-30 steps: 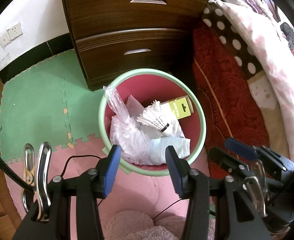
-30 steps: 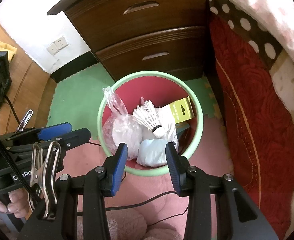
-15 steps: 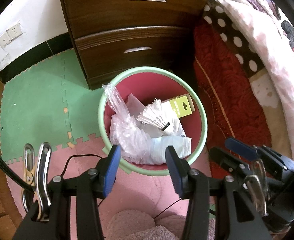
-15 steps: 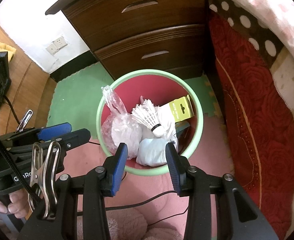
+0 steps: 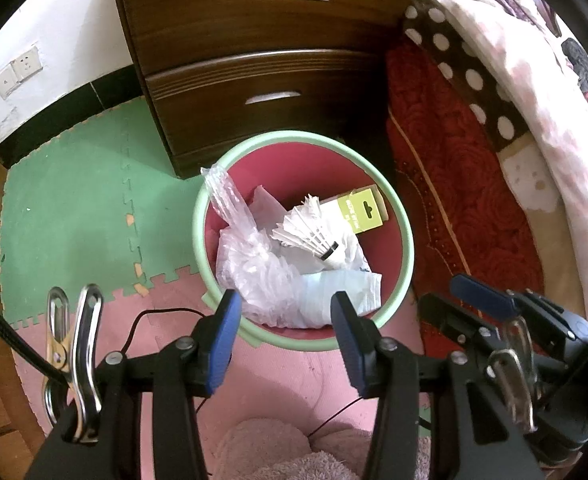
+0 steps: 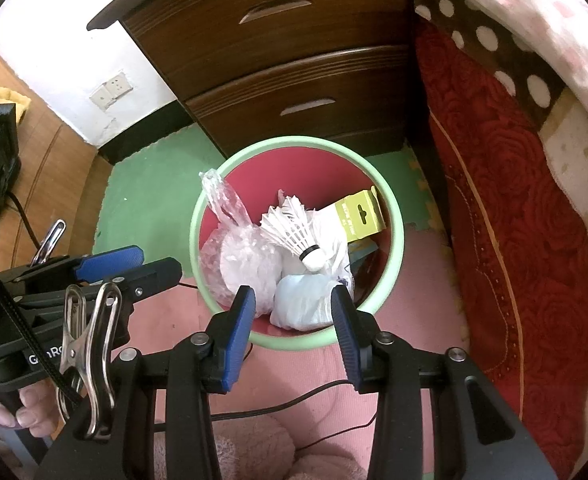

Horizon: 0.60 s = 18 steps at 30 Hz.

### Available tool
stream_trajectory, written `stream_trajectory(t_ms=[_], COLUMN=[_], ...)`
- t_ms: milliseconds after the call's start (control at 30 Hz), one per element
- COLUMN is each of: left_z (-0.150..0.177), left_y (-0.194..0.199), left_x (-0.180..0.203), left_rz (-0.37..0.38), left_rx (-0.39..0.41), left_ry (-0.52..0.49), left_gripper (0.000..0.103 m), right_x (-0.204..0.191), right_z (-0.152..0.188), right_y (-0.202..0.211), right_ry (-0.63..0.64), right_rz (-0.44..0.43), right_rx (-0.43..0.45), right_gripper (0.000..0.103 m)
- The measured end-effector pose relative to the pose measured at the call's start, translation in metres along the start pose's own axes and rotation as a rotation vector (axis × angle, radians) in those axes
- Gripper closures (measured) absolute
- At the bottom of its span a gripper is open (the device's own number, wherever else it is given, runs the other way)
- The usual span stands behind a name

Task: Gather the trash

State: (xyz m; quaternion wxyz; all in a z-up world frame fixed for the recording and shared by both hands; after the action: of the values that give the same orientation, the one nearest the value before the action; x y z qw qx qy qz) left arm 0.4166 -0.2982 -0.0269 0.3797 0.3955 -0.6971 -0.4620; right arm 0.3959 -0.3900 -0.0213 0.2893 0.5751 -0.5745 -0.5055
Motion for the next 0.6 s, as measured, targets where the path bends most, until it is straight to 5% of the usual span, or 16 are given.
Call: stream_trajectory(t_ms=[600], left_z=[0.0034], left_y=[-0.0027], left_x=[0.0029], left_rz=[-0.009], left_rx=[-0.008], left_ry=[-0.010], left_gripper=[0.054], right_x=[0.0019], right_z=[0.0000], right_y=[-0.0002], right_ry=[0.001], right_rz=[-0.002], right_rx=[-0.001], right_gripper=[0.063])
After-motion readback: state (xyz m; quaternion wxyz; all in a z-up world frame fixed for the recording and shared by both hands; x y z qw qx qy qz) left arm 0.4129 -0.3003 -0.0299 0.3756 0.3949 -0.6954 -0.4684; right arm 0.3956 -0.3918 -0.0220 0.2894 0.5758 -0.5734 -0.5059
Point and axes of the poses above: each gripper's, at about its wrist camera, not at the fingertips, and y roughly against the way its jaws point, x to its right, z to its underside, the point moved 10 cm from there along -y, roughly the way its jaws point, and after that the axes turned 3 degrees about -y, right-handed, at the moved point
